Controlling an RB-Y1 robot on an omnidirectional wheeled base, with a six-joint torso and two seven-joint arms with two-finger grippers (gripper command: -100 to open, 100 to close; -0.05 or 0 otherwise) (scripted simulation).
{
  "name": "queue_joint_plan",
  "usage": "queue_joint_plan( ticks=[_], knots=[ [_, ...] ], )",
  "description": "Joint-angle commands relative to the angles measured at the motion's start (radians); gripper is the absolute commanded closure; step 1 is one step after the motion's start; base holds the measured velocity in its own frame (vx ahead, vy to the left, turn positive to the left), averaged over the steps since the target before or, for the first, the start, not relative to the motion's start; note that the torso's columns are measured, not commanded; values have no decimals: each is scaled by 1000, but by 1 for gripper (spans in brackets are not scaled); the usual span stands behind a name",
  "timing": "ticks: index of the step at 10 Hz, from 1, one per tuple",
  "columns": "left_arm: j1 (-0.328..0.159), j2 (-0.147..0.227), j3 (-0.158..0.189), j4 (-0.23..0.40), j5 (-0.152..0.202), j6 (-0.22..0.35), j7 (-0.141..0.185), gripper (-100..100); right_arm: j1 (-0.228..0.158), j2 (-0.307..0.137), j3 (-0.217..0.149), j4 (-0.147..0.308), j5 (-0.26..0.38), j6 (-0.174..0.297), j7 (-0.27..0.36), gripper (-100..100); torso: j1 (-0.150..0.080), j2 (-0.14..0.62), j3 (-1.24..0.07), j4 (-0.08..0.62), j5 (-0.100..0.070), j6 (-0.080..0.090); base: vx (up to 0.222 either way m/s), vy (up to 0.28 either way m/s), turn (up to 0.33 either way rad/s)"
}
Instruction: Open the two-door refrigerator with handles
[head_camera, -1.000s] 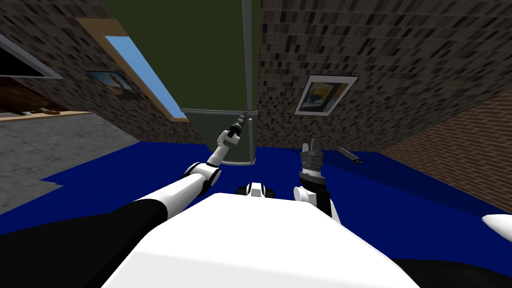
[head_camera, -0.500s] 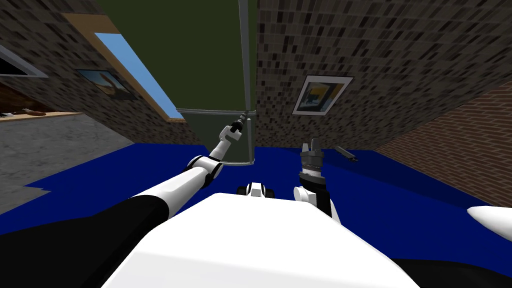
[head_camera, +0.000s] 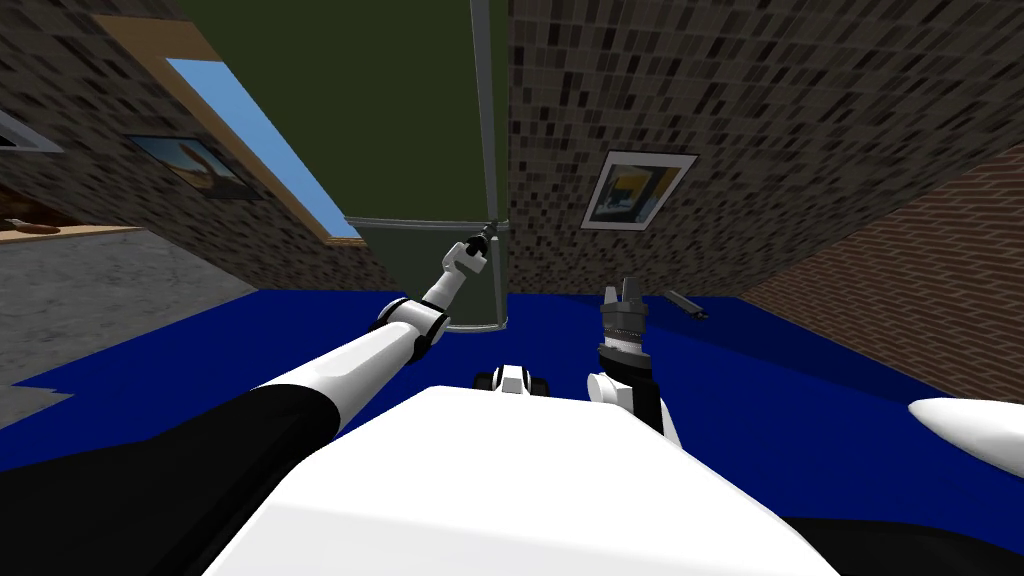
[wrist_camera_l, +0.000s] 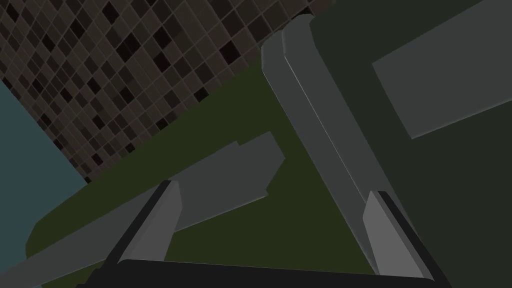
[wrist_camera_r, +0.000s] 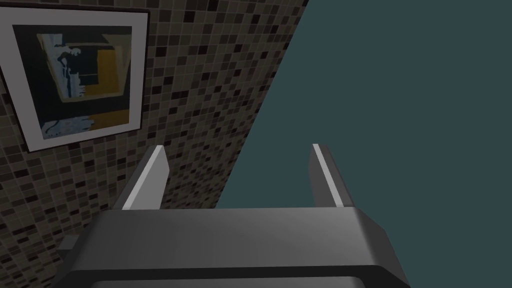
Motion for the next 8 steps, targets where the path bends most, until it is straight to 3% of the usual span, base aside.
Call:
queue_joint_plan(
  ticks=[1, 6, 8],
  knots=[
    [-52, 2, -9, 64, -19, 26, -23, -100, 0, 0, 0, 0, 0, 0, 0, 0, 0, 0, 0, 0, 0, 0, 0, -1, -28],
    [-180, 9, -30, 206, -79, 91, -85, -100, 0, 0, 0, 0, 0, 0, 0, 0, 0, 0, 0, 0, 0, 0, 1, -3, -49],
    [-199, 12, -34, 226, -88, 101, -95, -100, 0, 0, 0, 0, 0, 0, 0, 0, 0, 0, 0, 0, 0, 0, 1, -3, -16]
  ],
)
